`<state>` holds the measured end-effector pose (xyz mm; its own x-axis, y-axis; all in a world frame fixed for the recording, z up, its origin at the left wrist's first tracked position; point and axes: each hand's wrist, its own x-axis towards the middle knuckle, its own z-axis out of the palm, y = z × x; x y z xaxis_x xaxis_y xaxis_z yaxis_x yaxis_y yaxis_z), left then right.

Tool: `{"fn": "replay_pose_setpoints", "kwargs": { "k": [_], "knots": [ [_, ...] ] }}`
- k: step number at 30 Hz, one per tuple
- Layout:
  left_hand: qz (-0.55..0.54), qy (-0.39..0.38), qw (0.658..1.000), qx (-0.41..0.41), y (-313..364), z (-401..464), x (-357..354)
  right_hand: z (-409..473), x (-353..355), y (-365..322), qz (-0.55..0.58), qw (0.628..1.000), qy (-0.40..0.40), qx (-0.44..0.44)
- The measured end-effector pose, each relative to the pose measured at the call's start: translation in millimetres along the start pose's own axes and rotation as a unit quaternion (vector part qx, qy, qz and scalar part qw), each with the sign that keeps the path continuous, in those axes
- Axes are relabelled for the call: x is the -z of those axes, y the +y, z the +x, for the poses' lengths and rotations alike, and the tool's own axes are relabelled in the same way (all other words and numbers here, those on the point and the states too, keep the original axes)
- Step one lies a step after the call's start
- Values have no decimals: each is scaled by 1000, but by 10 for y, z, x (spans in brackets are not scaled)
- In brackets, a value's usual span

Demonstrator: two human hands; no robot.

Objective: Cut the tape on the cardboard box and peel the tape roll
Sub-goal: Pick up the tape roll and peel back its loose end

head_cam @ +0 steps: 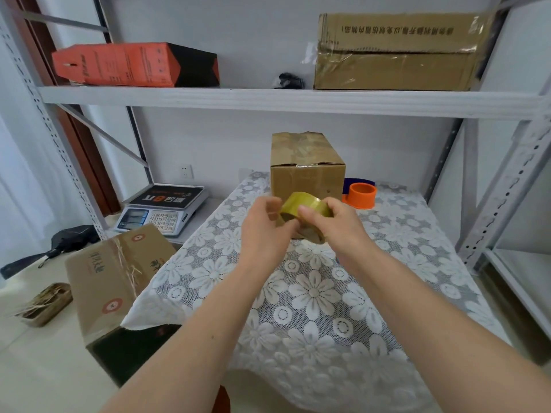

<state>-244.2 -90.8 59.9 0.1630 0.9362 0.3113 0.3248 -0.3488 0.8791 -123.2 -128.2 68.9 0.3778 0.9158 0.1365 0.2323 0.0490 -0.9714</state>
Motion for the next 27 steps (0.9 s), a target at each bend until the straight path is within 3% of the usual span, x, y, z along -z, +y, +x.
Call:
{"fn": "replay_pose_setpoints", "kwargs": {
  "k": [2,4,6,10,14,19,27],
  "knots": [
    [-105,19,989,106,18,-24,-13,8,-33,23,20,999,24,-10],
    [-252,52,943,209,57,-30,5,1,-59,48,50,997,48,-18],
    [-337,33,907,251,97,-47,9,-15,-67,46,86,994,69,-17],
    [-312,-71,928,189,102,-152,-121,-61,-128,15,177,981,68,-33],
    [-326,-30,933,153,47,-132,-156,-87,-153,2,184,978,68,-67],
    [-298,-54,944,134,27,-127,-117,-46,-60,-53,179,978,48,-101],
    [-383,-31,904,185,89,-151,-158,-47,-153,-54,330,930,57,-149]
  ]
}}
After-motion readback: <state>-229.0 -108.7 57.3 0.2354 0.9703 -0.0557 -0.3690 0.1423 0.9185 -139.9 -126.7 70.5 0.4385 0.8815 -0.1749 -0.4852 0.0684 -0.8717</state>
